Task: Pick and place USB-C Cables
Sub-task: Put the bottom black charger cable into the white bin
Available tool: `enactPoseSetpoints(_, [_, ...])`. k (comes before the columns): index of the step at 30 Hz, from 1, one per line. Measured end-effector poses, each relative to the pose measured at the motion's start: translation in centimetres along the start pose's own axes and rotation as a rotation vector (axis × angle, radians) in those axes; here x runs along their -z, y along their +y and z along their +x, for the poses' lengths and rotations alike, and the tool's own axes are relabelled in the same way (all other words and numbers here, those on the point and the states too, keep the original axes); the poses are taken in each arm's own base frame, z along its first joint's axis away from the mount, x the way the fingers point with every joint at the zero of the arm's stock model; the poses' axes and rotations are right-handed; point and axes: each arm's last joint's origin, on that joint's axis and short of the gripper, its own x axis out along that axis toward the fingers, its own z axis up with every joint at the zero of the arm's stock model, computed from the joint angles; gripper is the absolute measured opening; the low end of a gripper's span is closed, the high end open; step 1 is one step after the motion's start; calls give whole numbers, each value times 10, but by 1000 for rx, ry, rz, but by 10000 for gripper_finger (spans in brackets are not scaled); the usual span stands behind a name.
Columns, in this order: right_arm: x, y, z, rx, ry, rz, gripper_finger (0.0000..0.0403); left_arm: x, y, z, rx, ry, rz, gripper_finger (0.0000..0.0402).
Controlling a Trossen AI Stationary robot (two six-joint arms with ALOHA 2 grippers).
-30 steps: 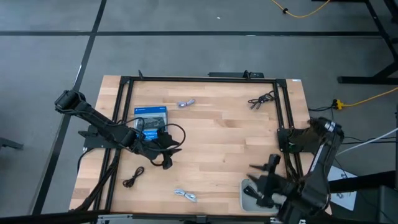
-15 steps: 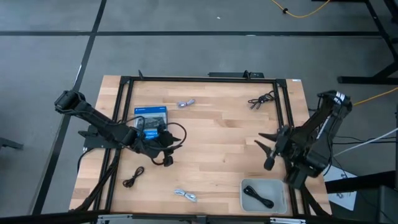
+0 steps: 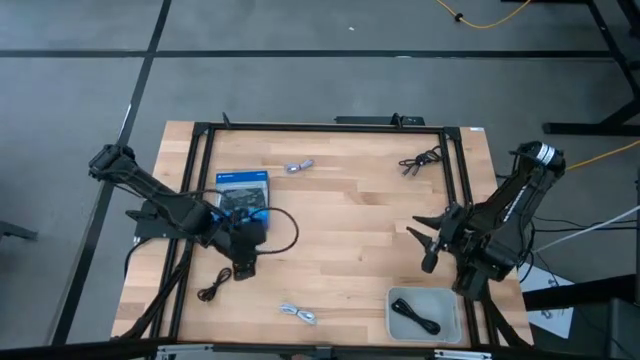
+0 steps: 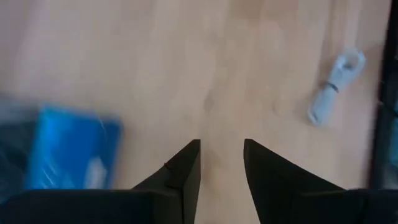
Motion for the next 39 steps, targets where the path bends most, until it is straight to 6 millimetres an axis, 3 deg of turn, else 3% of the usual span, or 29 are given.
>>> enactPoseSetpoints(6, [9, -3, 3, 3, -33, -15, 155, 29, -11, -1, 52, 198, -175, 115])
enactPoseSetpoints(15, [9, -3, 3, 3, -77, -23, 155, 58, -23, -2, 34, 258, -309, 114])
enactPoseSetpoints(39, [10, -3, 3, 3, -42, -18, 155, 92, -39, 7, -51, 324, -378, 115])
